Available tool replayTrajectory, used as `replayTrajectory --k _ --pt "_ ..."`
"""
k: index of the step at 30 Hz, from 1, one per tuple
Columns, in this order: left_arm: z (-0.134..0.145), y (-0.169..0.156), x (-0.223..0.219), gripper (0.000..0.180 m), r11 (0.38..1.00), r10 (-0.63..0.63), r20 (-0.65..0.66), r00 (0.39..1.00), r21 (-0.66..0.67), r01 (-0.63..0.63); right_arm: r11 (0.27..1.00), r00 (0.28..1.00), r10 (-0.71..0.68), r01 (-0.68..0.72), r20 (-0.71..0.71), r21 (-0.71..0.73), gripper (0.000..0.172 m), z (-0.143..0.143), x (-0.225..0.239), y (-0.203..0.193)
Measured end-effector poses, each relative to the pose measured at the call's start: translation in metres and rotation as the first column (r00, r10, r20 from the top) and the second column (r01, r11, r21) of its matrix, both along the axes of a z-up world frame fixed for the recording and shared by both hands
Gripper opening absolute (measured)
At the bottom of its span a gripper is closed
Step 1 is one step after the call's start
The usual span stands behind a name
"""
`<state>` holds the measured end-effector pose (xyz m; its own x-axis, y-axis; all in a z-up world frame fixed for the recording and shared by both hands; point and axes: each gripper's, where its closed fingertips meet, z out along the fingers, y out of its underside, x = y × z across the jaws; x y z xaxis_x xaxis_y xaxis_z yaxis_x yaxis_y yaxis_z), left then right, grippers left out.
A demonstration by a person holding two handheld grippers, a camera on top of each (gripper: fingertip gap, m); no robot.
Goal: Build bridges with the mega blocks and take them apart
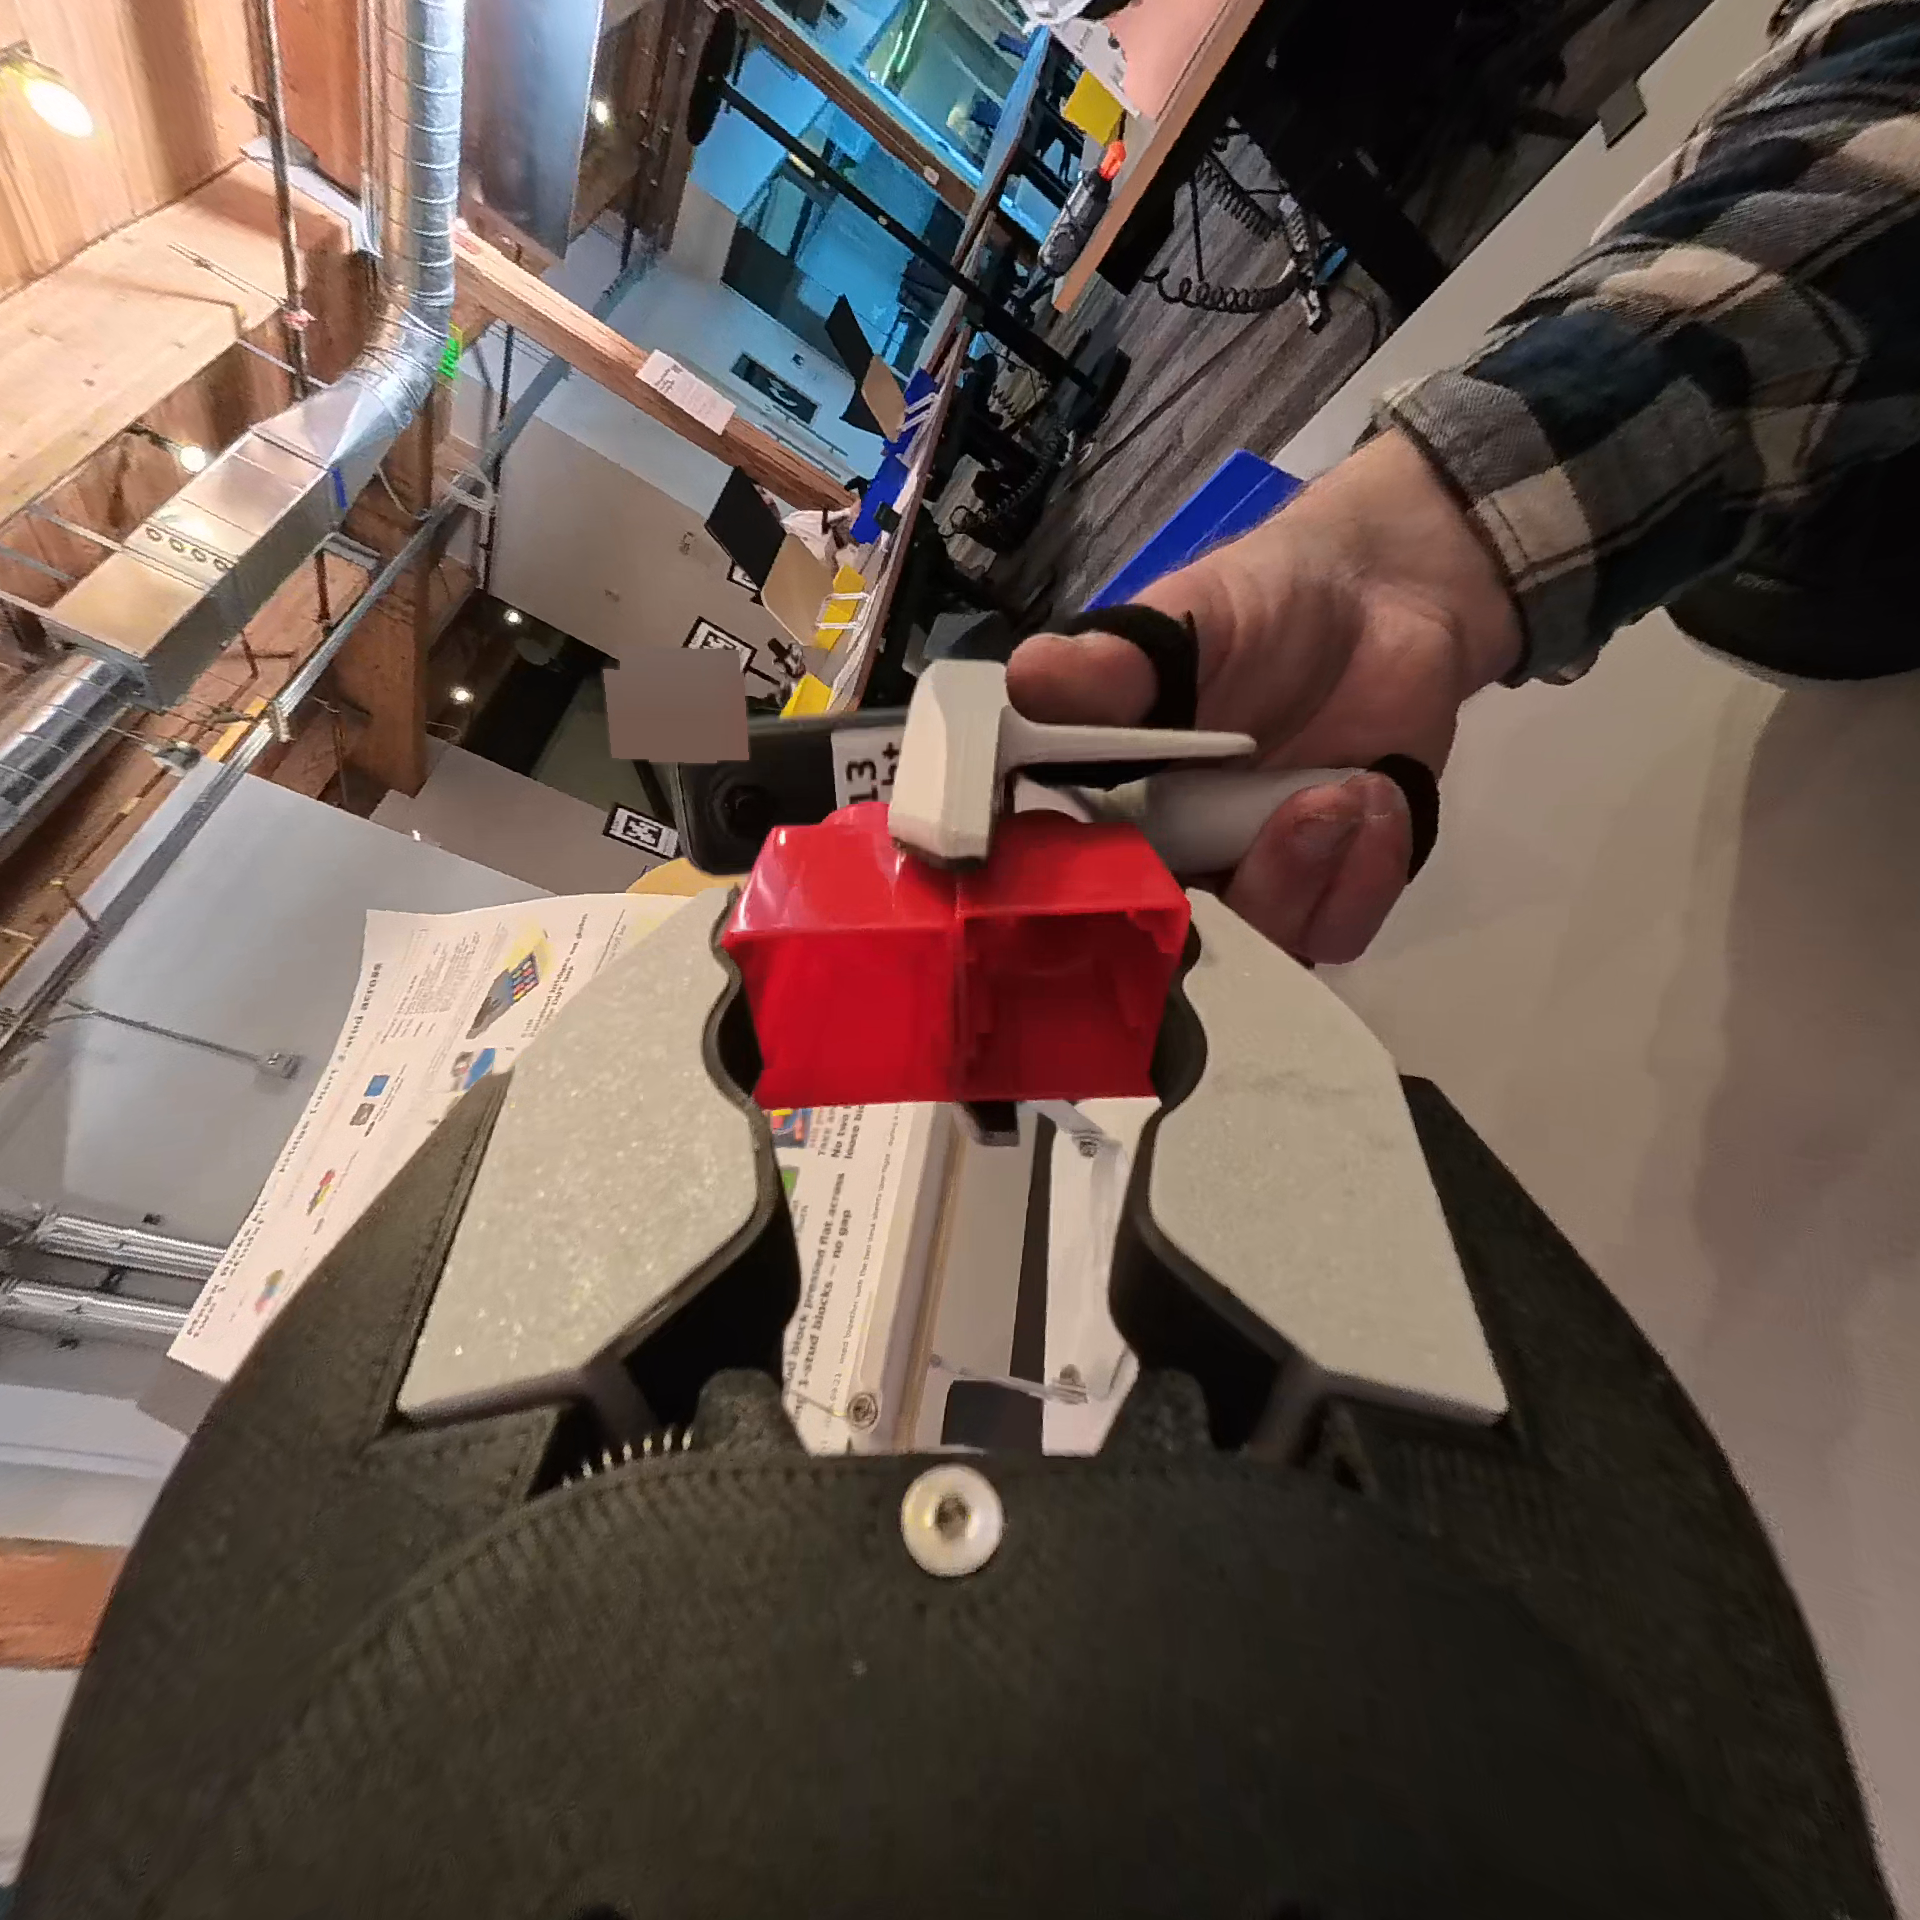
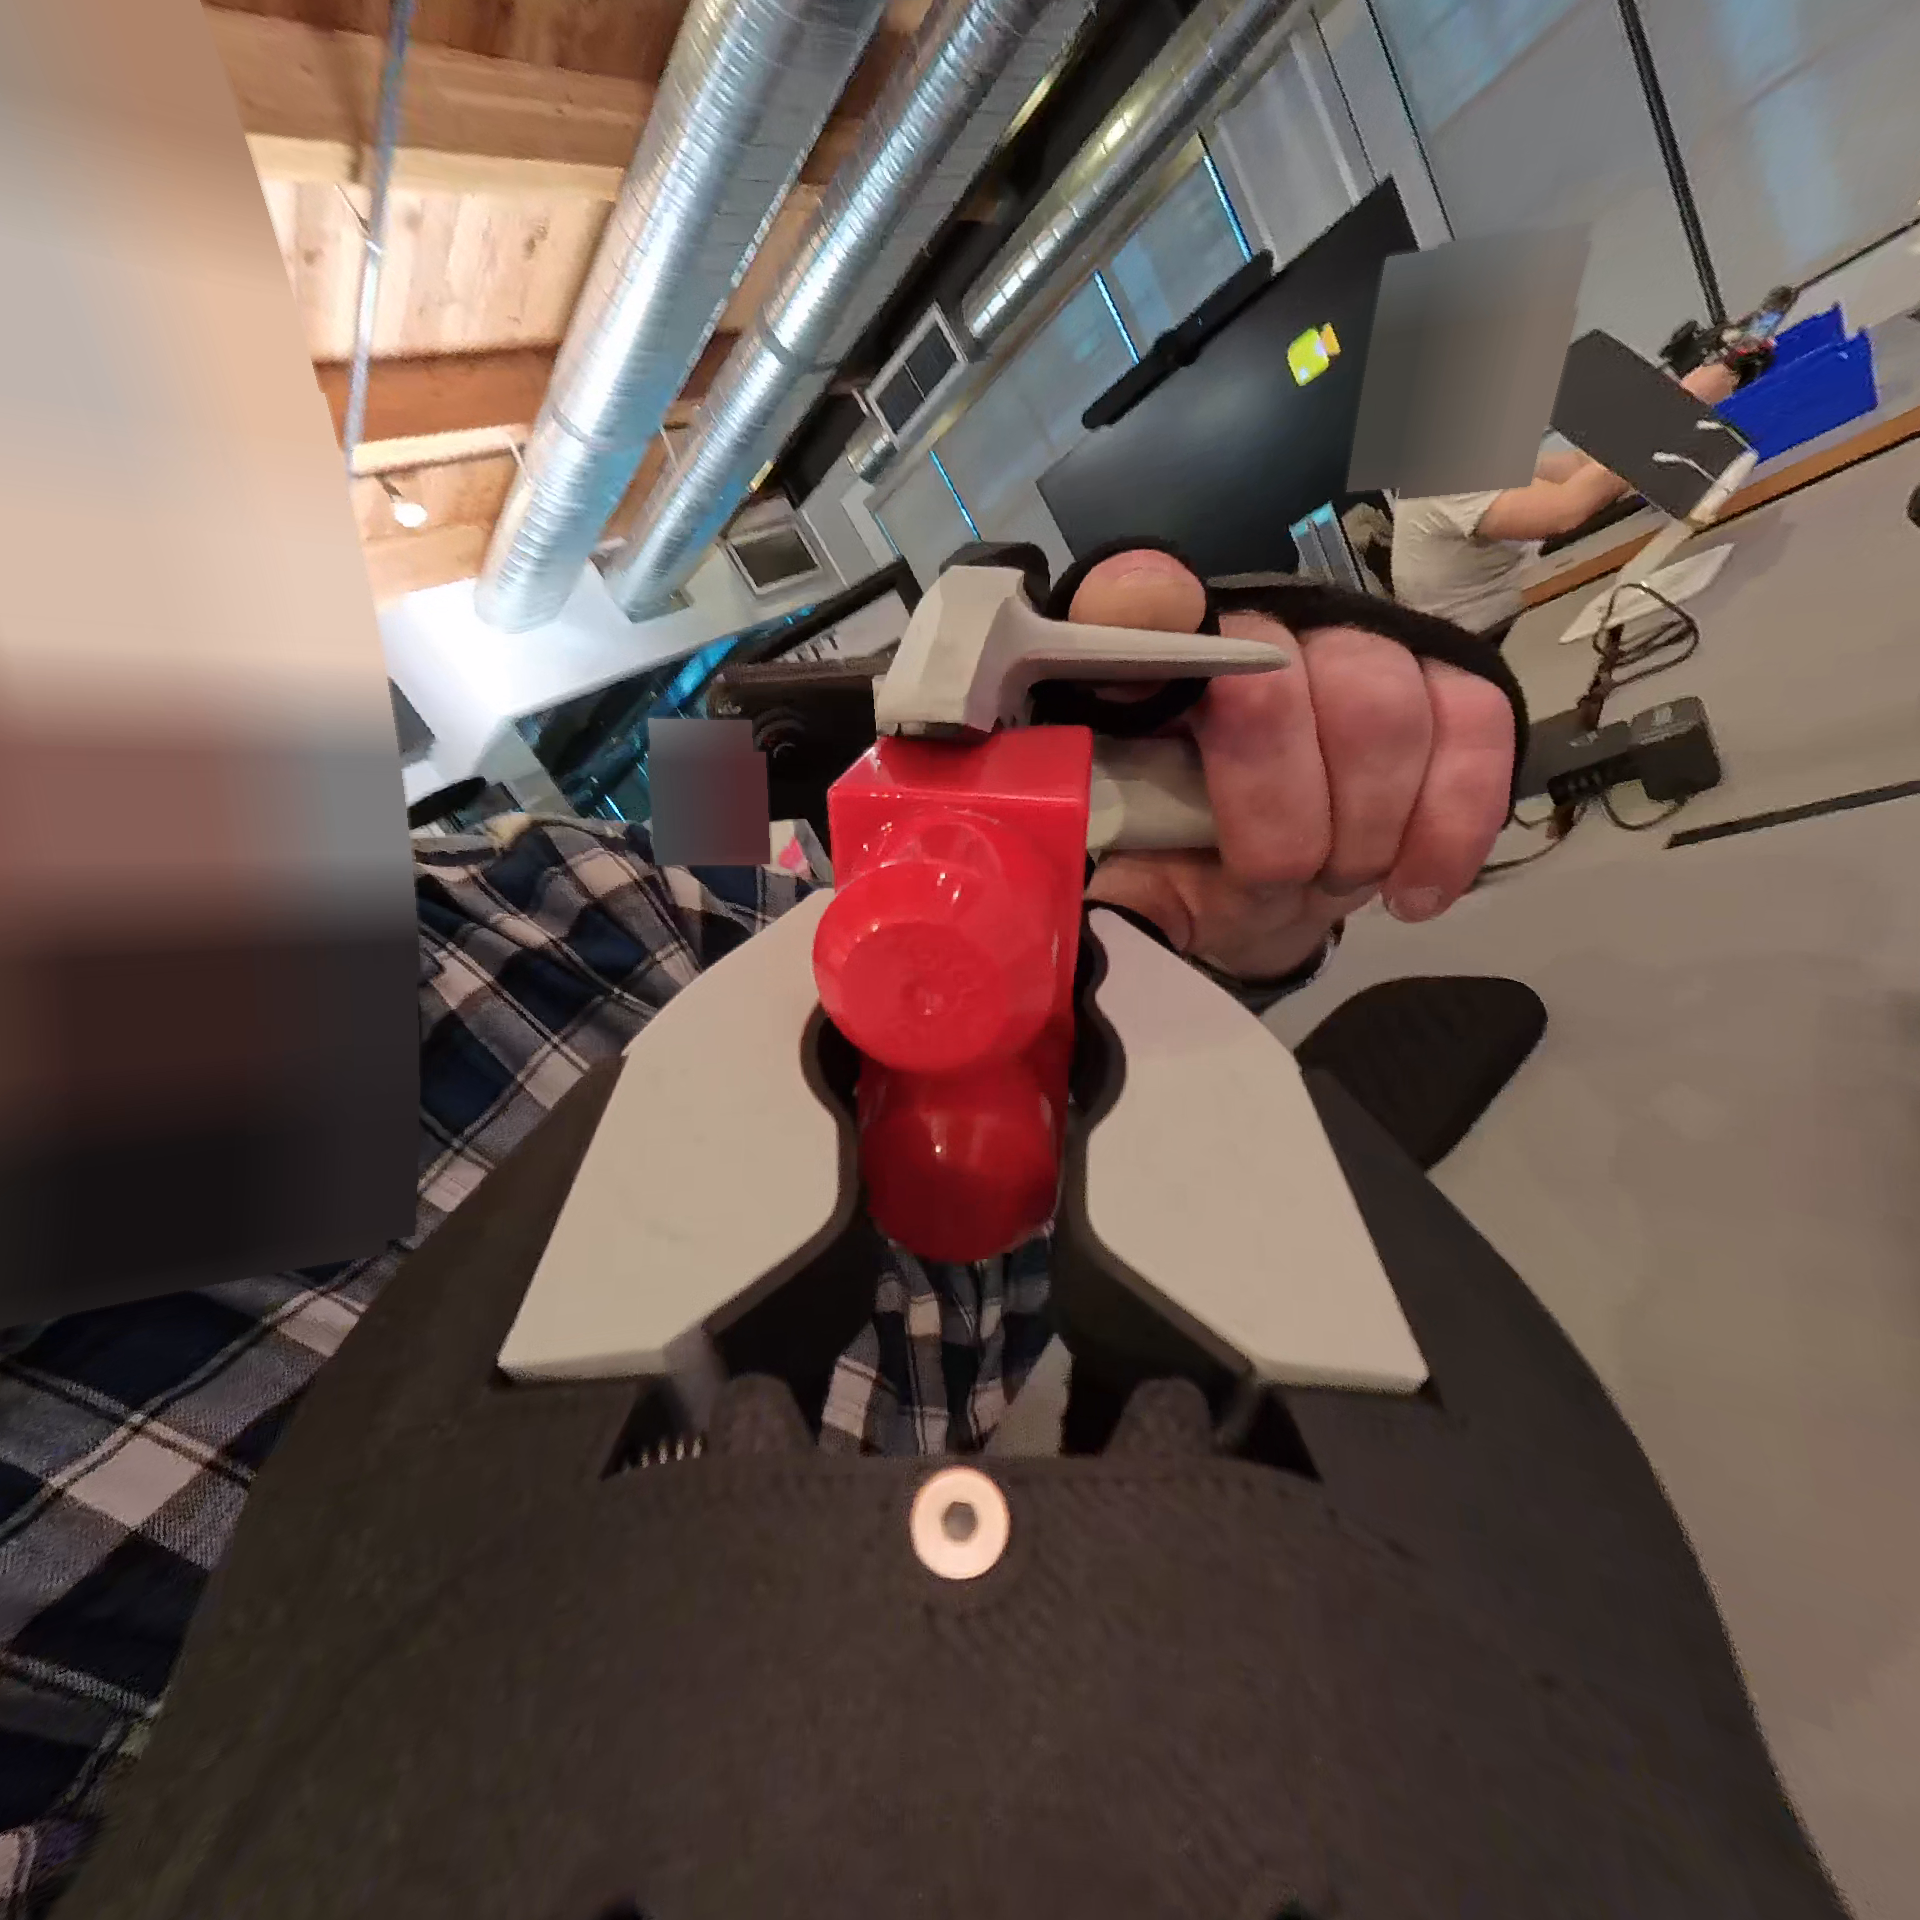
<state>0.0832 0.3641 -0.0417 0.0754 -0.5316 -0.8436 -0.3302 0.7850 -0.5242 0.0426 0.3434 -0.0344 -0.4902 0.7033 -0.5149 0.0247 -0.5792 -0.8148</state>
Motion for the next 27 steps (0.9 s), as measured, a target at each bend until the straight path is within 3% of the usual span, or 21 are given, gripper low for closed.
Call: replayTrajectory --k 18,24,27 --pt "-0.003 0.009 -0.005 0.074 0.998 -0.016 0.020 1.000 -0.057 0.017 0.999 0.999 -0.024 0.023 -0.032 -0.026 0.038 -0.003 0.002 0.011" --pt "-0.002 0.019 -0.015 0.079 0.996 0.013 0.059 0.998 -0.085 -0.008 0.995 0.996 -0.090 0.089 -0.028 -0.033 0.038 -0.004 0.012 0.027" --pt "0.002 0.027 -0.033 0.082 0.994 0.064 0.081 0.995 -0.098 -0.056 0.974 0.975 -0.223 0.222 0.020 0.051 0.039 0.001 0.037 0.049"
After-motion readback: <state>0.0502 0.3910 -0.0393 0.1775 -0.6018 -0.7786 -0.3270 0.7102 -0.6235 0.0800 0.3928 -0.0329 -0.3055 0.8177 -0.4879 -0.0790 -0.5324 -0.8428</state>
